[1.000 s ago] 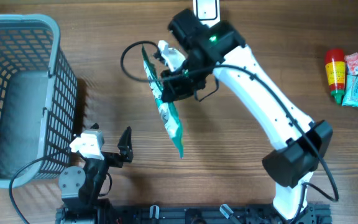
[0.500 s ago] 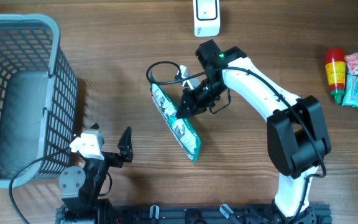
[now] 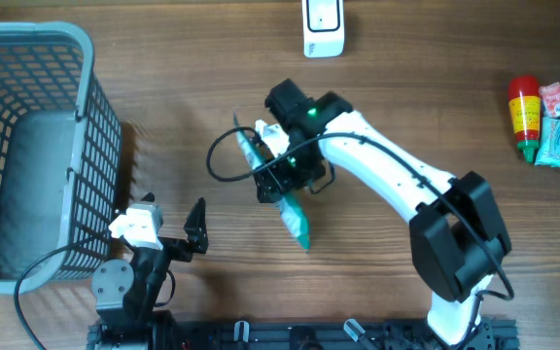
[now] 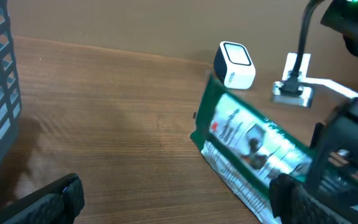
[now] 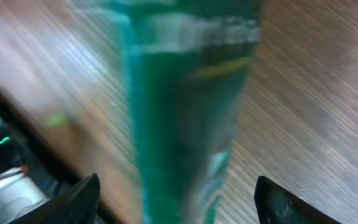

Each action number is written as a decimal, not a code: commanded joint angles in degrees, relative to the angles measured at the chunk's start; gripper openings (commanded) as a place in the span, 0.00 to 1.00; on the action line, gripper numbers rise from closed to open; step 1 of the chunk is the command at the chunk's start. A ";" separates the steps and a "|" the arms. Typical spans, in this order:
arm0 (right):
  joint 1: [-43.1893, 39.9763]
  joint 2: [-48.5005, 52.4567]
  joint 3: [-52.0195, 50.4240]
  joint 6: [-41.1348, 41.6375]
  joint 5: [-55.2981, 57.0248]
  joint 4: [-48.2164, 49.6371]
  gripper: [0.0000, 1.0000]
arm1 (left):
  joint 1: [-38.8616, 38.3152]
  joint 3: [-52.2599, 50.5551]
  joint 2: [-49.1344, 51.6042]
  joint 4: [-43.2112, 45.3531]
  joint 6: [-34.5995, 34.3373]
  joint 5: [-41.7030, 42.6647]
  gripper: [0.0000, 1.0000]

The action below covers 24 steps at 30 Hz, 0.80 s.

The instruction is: Scan the item barcode

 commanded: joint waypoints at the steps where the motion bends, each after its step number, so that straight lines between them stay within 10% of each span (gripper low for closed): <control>1: 0.28 -0.28 -1.95 9.20 10.80 3.30 0.65 | -0.26 -0.15 -0.42 0.13 -0.33 0.68 1.00; 4: 0.26 0.37 -5.92 9.70 10.93 6.71 0.51 | -0.26 -0.15 -0.42 0.13 -0.33 0.68 1.00; 6: 0.24 0.85 -8.46 10.10 10.93 7.93 0.22 | -0.26 -0.15 -0.42 0.15 -0.33 0.68 1.00; 12: 0.22 0.59 -8.41 11.13 10.69 8.76 0.05 | -0.26 -0.15 -0.42 0.15 -0.33 0.68 1.00; 24: -13.22 -4.61 -0.90 -7.65 -48.46 -3.82 0.04 | -0.26 -0.15 -0.42 0.15 -0.33 0.68 1.00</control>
